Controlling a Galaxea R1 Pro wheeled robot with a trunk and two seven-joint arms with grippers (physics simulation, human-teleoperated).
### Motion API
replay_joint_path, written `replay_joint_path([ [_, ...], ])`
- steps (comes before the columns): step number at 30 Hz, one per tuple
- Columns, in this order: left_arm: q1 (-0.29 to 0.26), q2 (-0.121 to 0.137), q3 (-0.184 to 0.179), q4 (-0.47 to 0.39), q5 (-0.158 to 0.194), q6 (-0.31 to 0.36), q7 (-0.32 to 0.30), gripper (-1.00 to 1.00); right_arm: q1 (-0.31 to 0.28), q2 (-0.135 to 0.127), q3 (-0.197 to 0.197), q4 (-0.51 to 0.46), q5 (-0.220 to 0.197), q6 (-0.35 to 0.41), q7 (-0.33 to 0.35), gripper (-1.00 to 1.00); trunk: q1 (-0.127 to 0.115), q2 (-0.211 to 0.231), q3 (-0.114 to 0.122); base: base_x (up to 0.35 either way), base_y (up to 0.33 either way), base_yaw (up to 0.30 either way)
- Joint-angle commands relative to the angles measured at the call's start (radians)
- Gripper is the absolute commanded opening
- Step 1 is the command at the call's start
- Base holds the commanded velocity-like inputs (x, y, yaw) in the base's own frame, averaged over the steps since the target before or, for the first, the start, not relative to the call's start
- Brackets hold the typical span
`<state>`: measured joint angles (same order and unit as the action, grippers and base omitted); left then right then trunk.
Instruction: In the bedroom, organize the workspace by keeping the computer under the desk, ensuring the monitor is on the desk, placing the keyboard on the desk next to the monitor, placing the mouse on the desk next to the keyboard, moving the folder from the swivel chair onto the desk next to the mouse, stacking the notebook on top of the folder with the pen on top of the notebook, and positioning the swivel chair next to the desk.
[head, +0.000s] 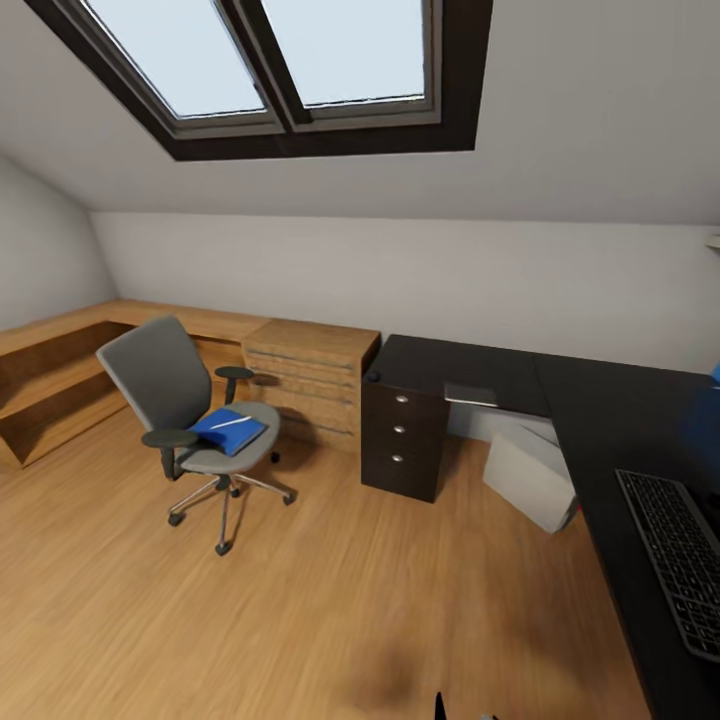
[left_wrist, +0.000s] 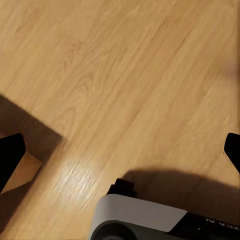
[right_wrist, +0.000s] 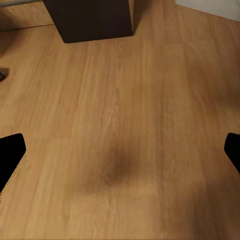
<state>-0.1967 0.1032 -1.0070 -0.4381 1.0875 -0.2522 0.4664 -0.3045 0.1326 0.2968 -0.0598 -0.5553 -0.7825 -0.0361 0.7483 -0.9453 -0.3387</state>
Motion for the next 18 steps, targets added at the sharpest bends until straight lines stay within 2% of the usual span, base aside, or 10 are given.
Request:
replay_joint_path([
  [1,-0.001,0.001,-0.009,-0.002,0.01,-0.005,0.005,1.0,-0.001,0.0,0.008,0.001,-0.006,-0.003,-0.004,1.0,0.001,-0.001,0.0,0.322,0.0,0.0],
  [18,-0.001,0.0,-0.01,-0.002,0.009,-0.005,0.005,1.0,-0.001,-0.003,0.01,0.001,-0.005,-0.001,-0.001,1.0,0.001,-0.001,0.002,0.322,0.0,0.0],
])
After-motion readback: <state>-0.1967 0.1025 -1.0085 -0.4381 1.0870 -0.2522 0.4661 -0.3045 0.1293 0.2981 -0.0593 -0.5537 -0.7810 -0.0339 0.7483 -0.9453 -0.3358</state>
